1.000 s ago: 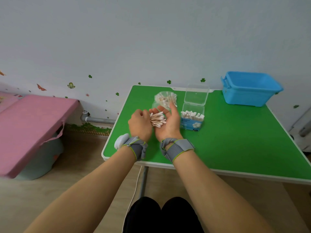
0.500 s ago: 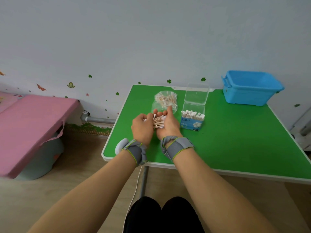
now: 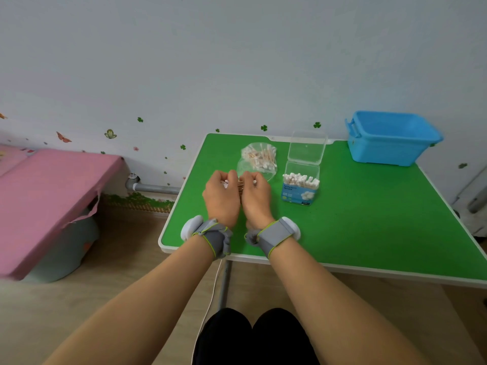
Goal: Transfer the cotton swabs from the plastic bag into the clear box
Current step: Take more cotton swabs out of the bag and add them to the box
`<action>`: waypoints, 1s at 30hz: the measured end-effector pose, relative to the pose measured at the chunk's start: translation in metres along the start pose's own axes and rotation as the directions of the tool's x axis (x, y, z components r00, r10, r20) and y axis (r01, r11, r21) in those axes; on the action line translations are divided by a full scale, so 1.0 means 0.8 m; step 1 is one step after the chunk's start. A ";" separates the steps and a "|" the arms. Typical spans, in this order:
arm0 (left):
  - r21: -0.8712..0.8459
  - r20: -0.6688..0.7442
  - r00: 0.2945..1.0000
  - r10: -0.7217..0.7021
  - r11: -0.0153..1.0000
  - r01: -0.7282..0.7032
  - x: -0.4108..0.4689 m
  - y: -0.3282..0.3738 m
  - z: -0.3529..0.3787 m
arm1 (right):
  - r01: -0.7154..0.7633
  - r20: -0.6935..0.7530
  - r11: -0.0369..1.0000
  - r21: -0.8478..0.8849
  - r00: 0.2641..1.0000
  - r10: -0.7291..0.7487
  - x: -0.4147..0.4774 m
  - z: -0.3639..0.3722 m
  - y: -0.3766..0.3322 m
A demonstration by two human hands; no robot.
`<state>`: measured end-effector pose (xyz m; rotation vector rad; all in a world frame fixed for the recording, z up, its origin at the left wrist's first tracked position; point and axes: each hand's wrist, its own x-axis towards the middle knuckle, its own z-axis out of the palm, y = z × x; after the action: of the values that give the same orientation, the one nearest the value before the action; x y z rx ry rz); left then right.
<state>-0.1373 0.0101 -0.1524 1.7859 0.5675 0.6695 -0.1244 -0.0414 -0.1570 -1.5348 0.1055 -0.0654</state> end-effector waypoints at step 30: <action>-0.063 0.125 0.991 -0.045 0.997 0.054 0.005 -0.001 0.001 | 0.089 -0.036 0.948 -0.306 0.994 -0.105 0.000 -0.013 -0.011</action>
<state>-0.1339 0.0121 -0.1530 1.7326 0.4987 0.5336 -0.1253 -0.0521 -0.1487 -1.8473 0.0838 -0.1736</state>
